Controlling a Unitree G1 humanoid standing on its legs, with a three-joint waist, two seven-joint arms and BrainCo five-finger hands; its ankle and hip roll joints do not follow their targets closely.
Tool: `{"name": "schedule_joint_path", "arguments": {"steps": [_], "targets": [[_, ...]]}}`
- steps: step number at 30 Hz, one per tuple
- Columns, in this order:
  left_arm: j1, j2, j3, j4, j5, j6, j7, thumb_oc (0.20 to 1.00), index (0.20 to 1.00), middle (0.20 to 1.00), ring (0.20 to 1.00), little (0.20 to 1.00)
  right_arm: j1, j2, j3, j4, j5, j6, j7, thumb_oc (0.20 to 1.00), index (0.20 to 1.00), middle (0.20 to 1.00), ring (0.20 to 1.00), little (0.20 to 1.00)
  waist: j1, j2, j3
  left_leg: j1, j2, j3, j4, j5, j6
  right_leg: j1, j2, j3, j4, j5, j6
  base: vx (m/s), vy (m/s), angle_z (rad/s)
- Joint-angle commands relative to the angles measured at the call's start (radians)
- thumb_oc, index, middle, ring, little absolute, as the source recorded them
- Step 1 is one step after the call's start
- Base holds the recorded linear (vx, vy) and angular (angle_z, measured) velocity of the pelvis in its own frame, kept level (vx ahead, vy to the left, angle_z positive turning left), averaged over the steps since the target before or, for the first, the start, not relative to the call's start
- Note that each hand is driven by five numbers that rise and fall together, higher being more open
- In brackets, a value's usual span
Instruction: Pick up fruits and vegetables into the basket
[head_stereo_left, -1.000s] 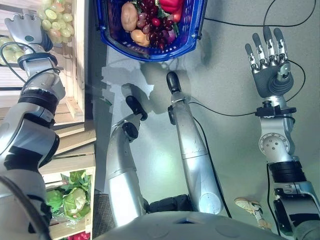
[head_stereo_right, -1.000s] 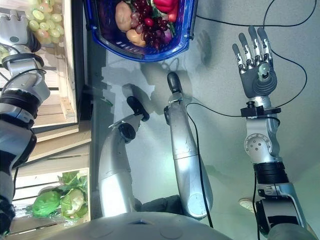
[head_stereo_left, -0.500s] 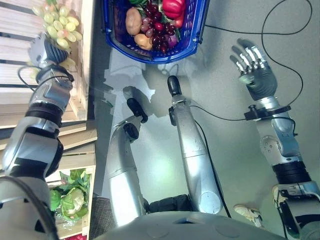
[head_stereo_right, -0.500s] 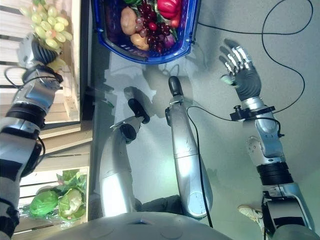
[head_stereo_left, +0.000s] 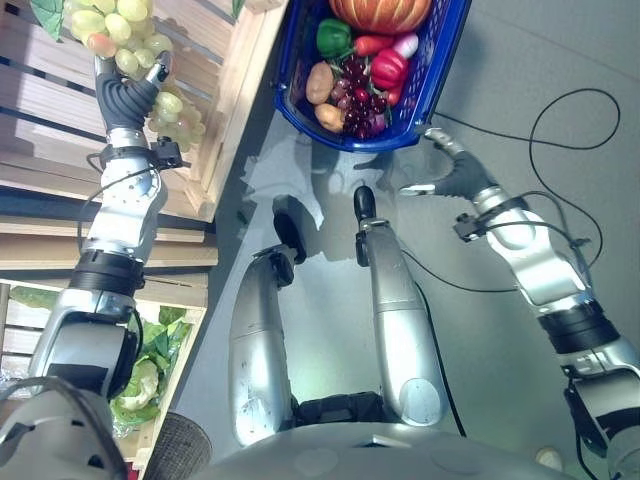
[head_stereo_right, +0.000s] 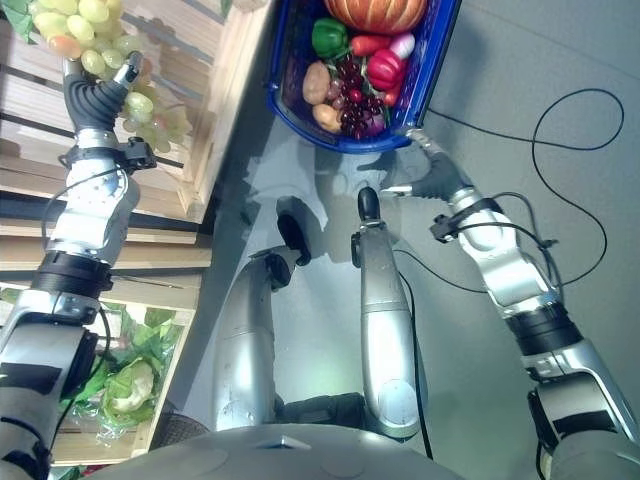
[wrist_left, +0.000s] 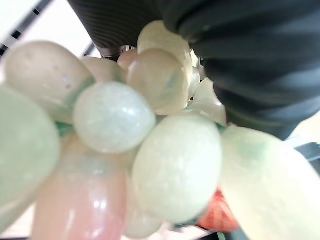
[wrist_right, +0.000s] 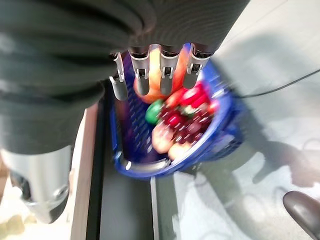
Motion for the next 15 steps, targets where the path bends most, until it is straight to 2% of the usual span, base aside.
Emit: {"name": "schedule_joint_path", "arguments": {"steps": [1,6,11,14,15], "targets": [[-0.005,0.003,0.047,-0.092,-0.033,-0.123,-0.047,0.200,0.200,0.200,0.200,0.200,-0.050,0.045,0.021,-0.053,-0.075,0.049,-0.011,1.000,1.000,1.000,1.000,1.000,0.041,0.005,-0.054,0.106,-0.067,0.041,-0.113,-0.074,0.021,0.077,0.037,-0.047,0.008,-0.106,0.012,-0.02,-0.005,0.13],[-0.031,-0.034,0.001,-0.184,-0.065,-0.155,-0.129,0.200,0.200,0.200,0.200,0.200,-0.175,0.104,0.120,-0.001,-0.089,0.113,-0.091,1.000,1.000,1.000,1.000,1.000,0.073,0.017,-0.054,0.148,-0.082,0.033,-0.134,-0.070,0.026,0.124,0.024,-0.060,-0.015,-0.105,0.011,-0.03,-0.006,0.08],[-0.060,-0.089,-0.054,-0.243,-0.112,-0.160,-0.190,0.200,0.200,0.200,0.200,0.200,-0.253,0.173,0.171,0.043,-0.080,0.107,-0.219,1.000,1.000,1.000,1.000,1.000,0.092,0.022,-0.054,0.173,-0.097,0.023,-0.148,-0.068,0.030,0.154,0.018,-0.069,-0.038,-0.097,0.011,-0.03,-0.014,0.11],[-0.067,-0.143,-0.092,-0.272,-0.160,-0.154,-0.229,0.200,0.200,0.200,0.200,0.200,-0.289,0.226,0.194,0.062,-0.043,0.074,-0.289,1.000,1.000,1.000,1.000,1.000,0.102,0.024,-0.054,0.183,-0.106,0.019,-0.152,-0.070,0.035,0.169,0.012,-0.077,-0.051,-0.095,0.012,-0.03,-0.009,0.01],[-0.072,-0.146,-0.093,-0.276,-0.165,-0.155,-0.230,0.200,0.200,0.200,0.200,0.200,-0.297,0.229,0.196,0.062,-0.044,0.070,-0.295,1.000,1.000,1.000,1.000,1.000,0.102,0.023,-0.054,0.165,-0.104,0.028,-0.160,-0.044,0.040,0.153,0.010,-0.084,-0.064,-0.068,0.005,-0.02,-0.025,0.08]]}}
